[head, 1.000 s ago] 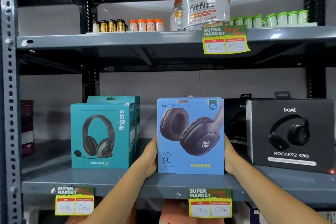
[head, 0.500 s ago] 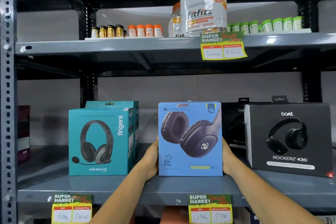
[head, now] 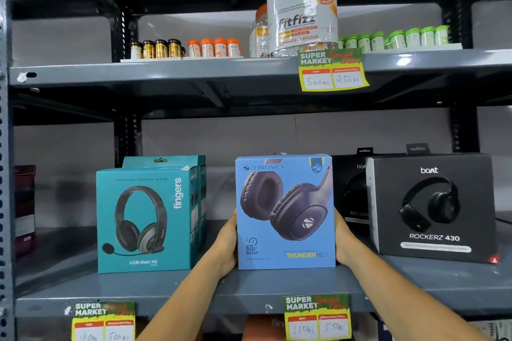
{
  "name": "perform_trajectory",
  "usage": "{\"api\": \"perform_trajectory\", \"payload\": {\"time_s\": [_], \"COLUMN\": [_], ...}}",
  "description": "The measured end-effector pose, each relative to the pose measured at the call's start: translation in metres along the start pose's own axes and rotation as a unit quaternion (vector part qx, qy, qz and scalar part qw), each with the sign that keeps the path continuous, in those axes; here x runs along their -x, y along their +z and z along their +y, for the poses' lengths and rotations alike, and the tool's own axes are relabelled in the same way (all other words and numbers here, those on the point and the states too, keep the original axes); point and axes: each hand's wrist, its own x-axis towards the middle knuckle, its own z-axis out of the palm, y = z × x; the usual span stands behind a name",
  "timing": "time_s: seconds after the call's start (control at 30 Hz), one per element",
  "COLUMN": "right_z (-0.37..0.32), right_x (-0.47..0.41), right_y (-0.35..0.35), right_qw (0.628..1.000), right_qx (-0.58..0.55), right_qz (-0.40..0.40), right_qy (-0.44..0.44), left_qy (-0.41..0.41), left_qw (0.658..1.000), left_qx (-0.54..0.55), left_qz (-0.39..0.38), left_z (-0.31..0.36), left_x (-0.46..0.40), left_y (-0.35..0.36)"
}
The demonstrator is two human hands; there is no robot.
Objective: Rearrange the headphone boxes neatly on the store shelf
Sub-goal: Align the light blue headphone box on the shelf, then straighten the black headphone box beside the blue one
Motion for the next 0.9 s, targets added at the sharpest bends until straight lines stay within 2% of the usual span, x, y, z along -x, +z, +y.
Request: {"api": "perform_trajectory", "payload": {"time_s": [0.13, 0.17, 0.2, 0.23, 0.3, 0.37, 0.43, 0.53, 0.6, 0.63, 0.67, 0.73, 0.83, 0.9], "right_z": [-0.007, -0.005, 0.0, 0.002, -0.001, -0.004, -0.009, -0.023, -0.033, -0.037, -0.04, -0.043, -0.043, -0.043], "right_x": [0.008, 0.008, 0.009, 0.011, 0.026, 0.043, 0.059, 0.079, 0.082, 0.081, 0.079, 0.072, 0.065, 0.064], "right_y": [0.0, -0.002, -0.006, -0.01, -0.018, -0.032, -0.05, -0.087, -0.121, -0.139, -0.159, -0.193, -0.225, -0.229], "right_qw": [0.998, 0.996, 0.994, 0.989, 0.97, 0.946, 0.919, 0.85, 0.8, 0.788, 0.789, 0.831, 0.911, 0.932], "right_qx": [0.024, 0.033, 0.048, 0.07, 0.115, 0.152, 0.184, 0.252, 0.268, 0.261, 0.246, 0.203, 0.165, 0.151], "right_qz": [0.05, 0.074, 0.1, 0.126, 0.16, 0.155, 0.151, 0.182, 0.238, 0.275, 0.308, 0.351, 0.303, 0.269], "right_qy": [0.023, 0.025, 0.012, -0.028, -0.146, -0.241, -0.315, -0.425, -0.481, -0.486, -0.471, -0.381, -0.227, -0.192], "left_qy": [0.037, 0.065, 0.132, 0.216, 0.334, 0.409, 0.436, 0.425, 0.413, 0.391, 0.357, 0.268, 0.142, 0.081], "left_qw": [0.996, 0.991, 0.98, 0.963, 0.93, 0.903, 0.895, 0.904, 0.909, 0.917, 0.93, 0.959, 0.99, 0.996], "left_qx": [0.034, 0.042, 0.047, 0.044, 0.023, 0.006, -0.005, -0.025, -0.059, -0.07, -0.078, -0.07, -0.011, 0.016], "left_qz": [0.08, 0.105, 0.139, 0.155, 0.155, 0.129, 0.096, 0.039, -0.005, -0.03, -0.044, -0.053, -0.017, 0.014], "left_z": [-0.006, -0.007, -0.005, -0.002, 0.003, 0.005, 0.006, -0.003, -0.013, -0.018, -0.024, -0.029, -0.034, -0.037], "left_x": [-0.004, 0.0, 0.009, 0.02, 0.04, 0.055, 0.061, 0.065, 0.058, 0.049, 0.04, 0.02, -0.013, -0.041], "left_y": [-0.012, -0.011, -0.005, 0.003, 0.027, 0.057, 0.088, 0.14, 0.177, 0.192, 0.208, 0.232, 0.251, 0.253]}}
